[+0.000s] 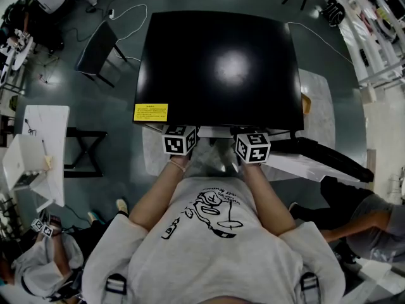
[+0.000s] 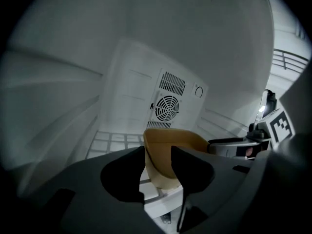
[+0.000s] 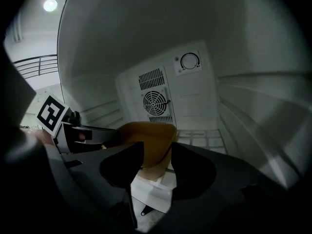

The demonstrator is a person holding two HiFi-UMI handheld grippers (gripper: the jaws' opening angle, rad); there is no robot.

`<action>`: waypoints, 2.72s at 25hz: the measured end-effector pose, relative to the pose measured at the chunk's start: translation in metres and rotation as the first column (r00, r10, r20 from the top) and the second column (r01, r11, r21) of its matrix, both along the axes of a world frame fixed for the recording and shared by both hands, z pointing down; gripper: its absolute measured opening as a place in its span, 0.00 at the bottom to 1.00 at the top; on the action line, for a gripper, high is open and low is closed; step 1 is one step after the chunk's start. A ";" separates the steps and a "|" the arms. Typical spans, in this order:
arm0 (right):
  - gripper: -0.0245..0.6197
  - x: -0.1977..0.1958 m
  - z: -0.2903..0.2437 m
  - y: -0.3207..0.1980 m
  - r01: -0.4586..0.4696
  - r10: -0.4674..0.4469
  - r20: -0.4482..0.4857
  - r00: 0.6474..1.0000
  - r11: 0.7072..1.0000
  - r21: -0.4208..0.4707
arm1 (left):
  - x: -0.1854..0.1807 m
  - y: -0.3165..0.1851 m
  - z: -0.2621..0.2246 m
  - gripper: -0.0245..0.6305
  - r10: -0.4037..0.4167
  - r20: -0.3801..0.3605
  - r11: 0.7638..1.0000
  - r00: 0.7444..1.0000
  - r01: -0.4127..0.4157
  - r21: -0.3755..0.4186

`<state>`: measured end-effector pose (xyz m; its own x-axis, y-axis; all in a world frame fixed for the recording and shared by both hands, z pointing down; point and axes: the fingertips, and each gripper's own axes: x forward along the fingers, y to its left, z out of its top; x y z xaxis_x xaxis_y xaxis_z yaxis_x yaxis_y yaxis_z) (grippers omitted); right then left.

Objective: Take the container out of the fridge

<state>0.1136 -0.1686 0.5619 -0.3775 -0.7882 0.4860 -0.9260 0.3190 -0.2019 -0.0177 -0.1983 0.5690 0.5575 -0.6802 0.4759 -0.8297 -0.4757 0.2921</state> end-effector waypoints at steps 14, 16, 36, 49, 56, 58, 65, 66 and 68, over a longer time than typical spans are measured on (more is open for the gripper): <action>0.32 -0.002 -0.003 0.000 -0.011 0.011 0.023 1.000 1.000 -0.004 | 0.003 0.002 -0.001 0.30 0.013 -0.016 1.000 1.000 -0.013 0.000; 0.32 -0.002 -0.003 0.001 -0.012 0.012 0.026 1.000 1.000 -0.005 | 0.003 0.003 -0.001 0.30 0.012 -0.018 1.000 1.000 -0.012 0.000; 0.32 -0.004 -0.015 0.018 0.000 0.000 0.044 0.999 1.000 0.009 | 0.001 0.022 -0.015 0.30 0.003 -0.031 1.000 1.000 -0.002 0.011; 0.32 -0.003 -0.026 0.032 0.001 -0.002 0.051 0.999 1.000 0.024 | 0.001 0.038 -0.022 0.30 -0.005 -0.037 1.000 0.999 0.006 0.018; 0.32 -0.006 -0.031 0.040 0.006 -0.007 0.052 0.999 1.000 0.027 | -0.002 0.047 -0.028 0.30 -0.011 -0.043 1.000 0.999 0.012 0.024; 0.32 -0.006 -0.032 0.043 0.009 -0.010 0.052 0.999 1.000 0.028 | -0.002 0.049 -0.029 0.30 -0.012 -0.045 1.000 0.999 0.013 0.023; 0.31 -0.009 -0.036 0.051 0.014 -0.016 0.053 0.998 0.999 0.030 | -0.006 0.058 -0.036 0.29 -0.021 -0.049 0.999 0.999 0.022 0.032; 0.31 -0.009 -0.036 0.052 0.014 -0.016 0.054 0.998 0.999 0.031 | -0.007 0.059 -0.036 0.29 -0.022 -0.049 0.999 0.999 0.024 0.034; 0.31 -0.007 -0.037 0.054 0.014 -0.016 0.055 0.998 0.999 0.033 | -0.006 0.062 -0.036 0.29 -0.025 -0.049 0.999 0.998 0.027 0.035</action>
